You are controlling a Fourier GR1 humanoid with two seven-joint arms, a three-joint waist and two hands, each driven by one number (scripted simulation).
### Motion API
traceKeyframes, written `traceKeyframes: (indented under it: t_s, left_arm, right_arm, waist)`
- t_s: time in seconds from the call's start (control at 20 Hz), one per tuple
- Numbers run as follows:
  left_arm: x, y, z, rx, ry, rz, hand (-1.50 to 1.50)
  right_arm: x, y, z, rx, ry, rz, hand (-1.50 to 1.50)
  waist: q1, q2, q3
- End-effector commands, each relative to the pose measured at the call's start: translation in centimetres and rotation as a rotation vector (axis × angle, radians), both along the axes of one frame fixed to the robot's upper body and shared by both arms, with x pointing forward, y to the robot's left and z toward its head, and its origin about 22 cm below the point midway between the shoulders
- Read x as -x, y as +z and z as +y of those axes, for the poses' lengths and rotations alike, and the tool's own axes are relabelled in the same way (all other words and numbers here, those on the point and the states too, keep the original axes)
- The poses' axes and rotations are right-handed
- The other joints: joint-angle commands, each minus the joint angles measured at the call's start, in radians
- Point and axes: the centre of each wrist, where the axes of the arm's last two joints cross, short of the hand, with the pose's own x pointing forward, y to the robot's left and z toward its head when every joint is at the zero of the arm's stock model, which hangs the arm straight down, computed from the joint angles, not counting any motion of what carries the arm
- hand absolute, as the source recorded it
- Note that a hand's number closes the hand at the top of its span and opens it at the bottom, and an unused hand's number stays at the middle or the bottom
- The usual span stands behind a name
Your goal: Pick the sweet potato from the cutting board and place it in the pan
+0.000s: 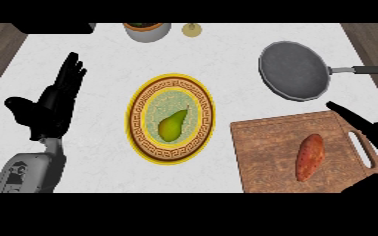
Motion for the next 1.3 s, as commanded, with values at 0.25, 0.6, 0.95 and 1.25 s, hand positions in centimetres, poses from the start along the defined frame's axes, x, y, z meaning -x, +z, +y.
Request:
traceKeyframes:
  t_s: [0.25,0.6,0.95,1.25]
  left_arm:
    - [-0.6,-0.4,-0.9,-0.004,0.001,0.012,0.0]
    - [-1.1,-0.6,-0.4,-0.006,0.014,-0.003,0.0]
    - [1.0,0.0,0.6,-0.001,0.001,0.015,0.0]
    - [-2.2,-0.3,0.6,0.004,0.007,0.01,0.0]
  right_arm:
    - [-0.7,-0.6,3.1,0.202,0.011,0.091,-1.5]
    - [-2.6,-3.3,0.8,0.235,0.023,0.149,-1.5]
    - [-2.8,-3.1,2.8,0.249,0.027,0.156,-1.5]
    - [-3.7,-6.1,3.2,0.282,0.04,0.214,-1.5]
  waist:
    - [-0.003,0.0,-0.001]
    - [0.002,0.002,0.0]
    - [0.001,0.0,0.0]
    - [-0.001,0.001,0.0]
